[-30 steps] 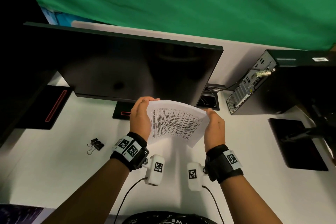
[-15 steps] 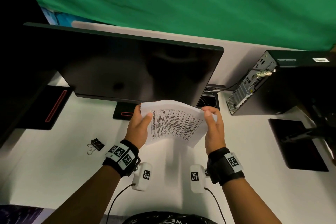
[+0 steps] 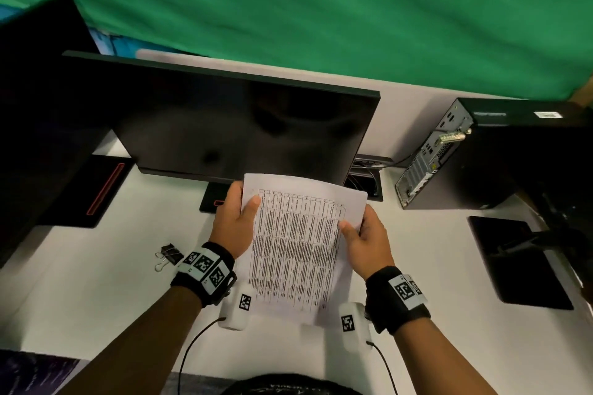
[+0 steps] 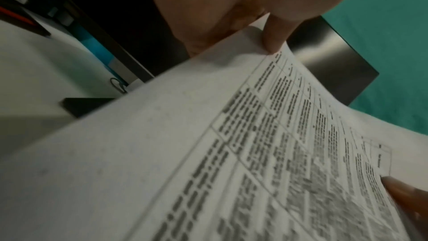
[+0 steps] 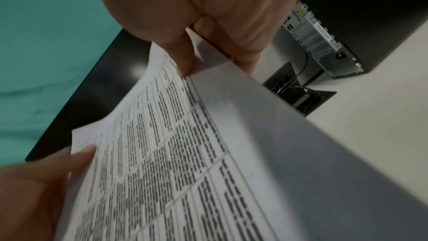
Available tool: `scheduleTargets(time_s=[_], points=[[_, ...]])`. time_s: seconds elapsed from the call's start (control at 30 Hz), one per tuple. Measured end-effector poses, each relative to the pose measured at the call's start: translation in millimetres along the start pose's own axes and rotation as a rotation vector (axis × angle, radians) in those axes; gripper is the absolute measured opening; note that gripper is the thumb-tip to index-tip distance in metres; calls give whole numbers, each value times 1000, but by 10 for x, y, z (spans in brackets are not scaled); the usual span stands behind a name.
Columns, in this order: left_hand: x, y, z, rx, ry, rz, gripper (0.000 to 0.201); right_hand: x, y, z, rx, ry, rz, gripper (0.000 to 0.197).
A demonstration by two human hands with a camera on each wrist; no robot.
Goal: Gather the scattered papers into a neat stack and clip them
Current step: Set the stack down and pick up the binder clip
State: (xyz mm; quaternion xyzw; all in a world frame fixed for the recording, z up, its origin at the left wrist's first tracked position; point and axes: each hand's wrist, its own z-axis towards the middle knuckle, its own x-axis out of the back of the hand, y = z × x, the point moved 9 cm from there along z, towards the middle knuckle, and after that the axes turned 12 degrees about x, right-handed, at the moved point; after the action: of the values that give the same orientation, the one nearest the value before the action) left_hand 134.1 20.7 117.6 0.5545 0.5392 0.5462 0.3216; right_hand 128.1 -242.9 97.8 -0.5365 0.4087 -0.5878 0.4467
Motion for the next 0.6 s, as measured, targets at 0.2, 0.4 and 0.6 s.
scheduleTargets(time_s=[0.2, 0.4, 0.6], points=[[95, -612, -242, 219, 5, 102, 19, -319, 544, -90, -224, -223, 11, 28], [468, -1487, -610, 397, 111, 191, 20, -971, 982, -423, -354, -480, -85, 22], [1022, -2234, -782, 596, 188, 247, 16, -1678, 1159, -629, -432, -625, -230, 24]])
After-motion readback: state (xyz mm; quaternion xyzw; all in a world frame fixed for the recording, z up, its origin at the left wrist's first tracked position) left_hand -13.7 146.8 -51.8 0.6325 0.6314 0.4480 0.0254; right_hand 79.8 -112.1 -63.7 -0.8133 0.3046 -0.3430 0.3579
